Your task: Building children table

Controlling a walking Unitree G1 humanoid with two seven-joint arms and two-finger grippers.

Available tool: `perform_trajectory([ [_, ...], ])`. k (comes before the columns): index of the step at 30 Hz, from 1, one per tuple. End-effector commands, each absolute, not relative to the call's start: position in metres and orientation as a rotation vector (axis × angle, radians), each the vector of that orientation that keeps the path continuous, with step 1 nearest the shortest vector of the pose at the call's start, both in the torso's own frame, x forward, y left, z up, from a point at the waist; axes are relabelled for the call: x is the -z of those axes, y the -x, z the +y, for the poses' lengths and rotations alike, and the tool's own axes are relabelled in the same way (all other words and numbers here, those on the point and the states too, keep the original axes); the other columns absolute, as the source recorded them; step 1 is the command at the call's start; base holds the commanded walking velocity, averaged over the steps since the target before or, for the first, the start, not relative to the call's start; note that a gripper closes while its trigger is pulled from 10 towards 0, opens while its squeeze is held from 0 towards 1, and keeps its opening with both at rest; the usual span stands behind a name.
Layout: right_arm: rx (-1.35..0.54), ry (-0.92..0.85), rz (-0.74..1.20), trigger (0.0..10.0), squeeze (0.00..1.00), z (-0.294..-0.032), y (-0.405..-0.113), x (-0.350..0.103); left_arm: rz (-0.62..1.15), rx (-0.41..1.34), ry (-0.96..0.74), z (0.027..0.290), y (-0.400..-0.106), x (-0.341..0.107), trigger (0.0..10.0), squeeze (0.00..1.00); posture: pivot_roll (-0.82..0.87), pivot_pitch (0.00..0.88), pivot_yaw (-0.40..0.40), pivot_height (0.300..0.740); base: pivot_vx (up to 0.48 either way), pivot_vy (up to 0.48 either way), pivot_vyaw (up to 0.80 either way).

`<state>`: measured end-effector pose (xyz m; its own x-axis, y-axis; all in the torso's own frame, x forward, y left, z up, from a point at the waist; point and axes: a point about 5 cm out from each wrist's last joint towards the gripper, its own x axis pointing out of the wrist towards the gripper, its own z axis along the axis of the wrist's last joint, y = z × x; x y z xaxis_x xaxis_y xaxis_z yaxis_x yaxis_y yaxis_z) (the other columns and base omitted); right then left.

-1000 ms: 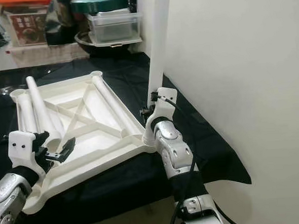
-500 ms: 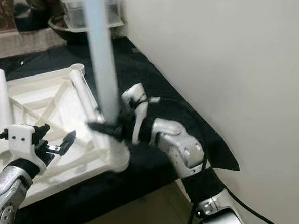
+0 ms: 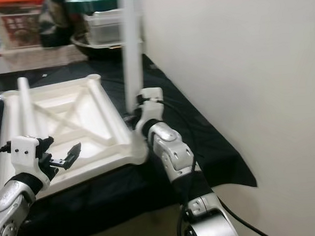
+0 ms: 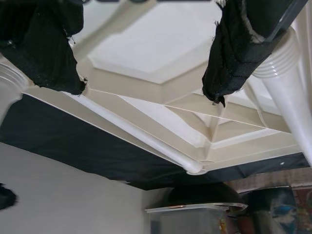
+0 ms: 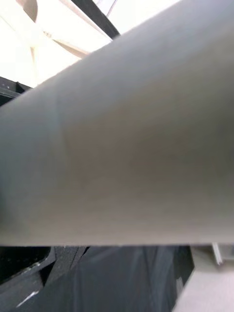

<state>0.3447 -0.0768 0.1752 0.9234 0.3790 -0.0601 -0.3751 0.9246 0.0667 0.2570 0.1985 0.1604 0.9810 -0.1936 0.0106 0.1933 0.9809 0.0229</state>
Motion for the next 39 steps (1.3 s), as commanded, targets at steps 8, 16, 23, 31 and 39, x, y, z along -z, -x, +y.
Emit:
perform_trajectory([
  [8,-0.849,-0.159,0.0,10.0,0.0,-0.05,-0.32,-0.188,-0.011,0.227,-0.029,0.195,-0.261,-0.162,10.0,0.0,0.04,0.0,-0.033,0.74,0.0,0.0,0.0],
  [16,-1.382,-0.112,-0.014,2.4,0.0,-0.044,-0.283,-0.199,-0.016,0.222,-0.032,0.198,-0.261,-0.164,10.0,0.0,0.05,0.0,-0.047,0.74,0.0,0.0,0.0],
  [23,-0.866,-0.005,0.128,0.0,0.0,-0.046,-0.328,-0.167,-0.02,0.208,-0.04,0.201,-0.261,-0.166,10.0,0.0,0.07,0.0,-0.049,0.74,0.0,0.0,0.0],
  [31,-0.176,-0.059,0.3,5.3,0.0,-0.087,-0.349,-0.135,-0.014,0.224,-0.043,0.197,-0.26,-0.164,10.0,0.0,0.06,0.0,-0.042,0.74,0.0,0.0,0.0],
  [39,-0.65,-0.202,0.078,10.0,1.0,-0.043,-0.329,-0.174,-0.026,0.226,-0.037,0.197,-0.262,-0.168,10.0,0.0,0.06,0.0,-0.029,0.74,0.0,0.0,0.0],
])
